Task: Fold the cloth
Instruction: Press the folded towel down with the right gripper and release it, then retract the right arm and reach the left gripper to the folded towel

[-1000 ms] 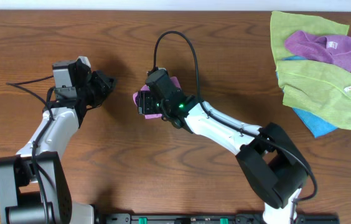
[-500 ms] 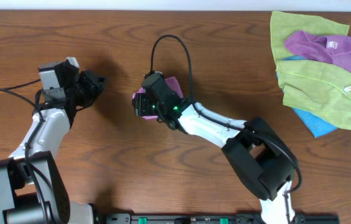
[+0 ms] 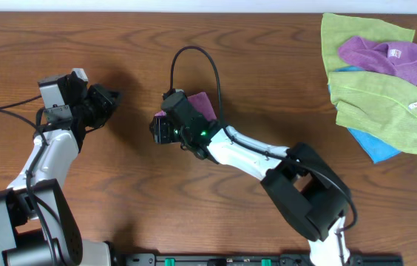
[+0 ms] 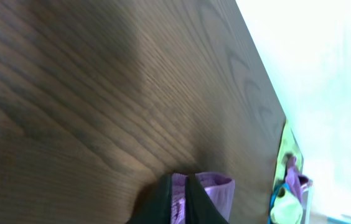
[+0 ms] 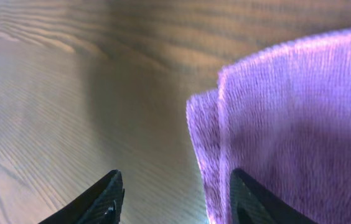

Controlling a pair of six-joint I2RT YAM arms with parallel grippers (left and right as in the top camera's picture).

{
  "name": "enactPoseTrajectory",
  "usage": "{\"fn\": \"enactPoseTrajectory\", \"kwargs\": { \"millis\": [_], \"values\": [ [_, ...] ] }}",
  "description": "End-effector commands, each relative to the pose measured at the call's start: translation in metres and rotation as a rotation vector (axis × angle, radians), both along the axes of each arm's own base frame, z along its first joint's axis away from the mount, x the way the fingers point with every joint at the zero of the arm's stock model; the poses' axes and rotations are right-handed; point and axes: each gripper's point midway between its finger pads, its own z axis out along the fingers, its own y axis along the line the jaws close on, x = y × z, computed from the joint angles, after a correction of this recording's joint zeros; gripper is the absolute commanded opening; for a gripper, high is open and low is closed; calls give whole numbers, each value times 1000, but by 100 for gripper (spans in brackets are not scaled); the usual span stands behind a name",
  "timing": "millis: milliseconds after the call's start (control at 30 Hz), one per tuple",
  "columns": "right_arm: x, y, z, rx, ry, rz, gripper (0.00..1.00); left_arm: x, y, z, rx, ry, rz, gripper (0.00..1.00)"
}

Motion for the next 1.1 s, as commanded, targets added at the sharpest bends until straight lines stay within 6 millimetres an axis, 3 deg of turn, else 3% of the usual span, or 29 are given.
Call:
{"fn": "enactPoseTrajectory", "kwargs": {
  "millis": [0,167,233,333,367,500,667,800,900,1067],
  "values": [
    [20,-7,45,6,-139,-26,57,5,-2,22,15,-69,-49,13],
    [31,-17,75,-10,-236,-31,61,5,-3,26,6,-69,-58,11],
    [35,-25,84,-20,-256,-51,68,7,-3,29,6,-78,-60,16],
    [41,-42,100,-36,-273,-96,93,8,-4,33,2,-88,-67,35],
    [43,-51,110,-38,-279,-106,99,8,-5,34,-4,-92,-74,48],
    [43,-85,139,-62,-283,-142,99,6,-7,33,-15,-81,-83,96],
    [26,-147,170,-200,-302,-111,99,1,-15,35,-55,-75,-119,95],
    [-2,-204,177,-328,-238,-129,99,-2,-21,36,-81,-72,-144,95],
    [-27,-250,181,-432,-208,-182,98,-13,-26,24,-95,9,-142,95],
    [-62,-283,177,-406,-213,-253,98,-33,-34,-2,-77,151,-131,95]
  ]
}}
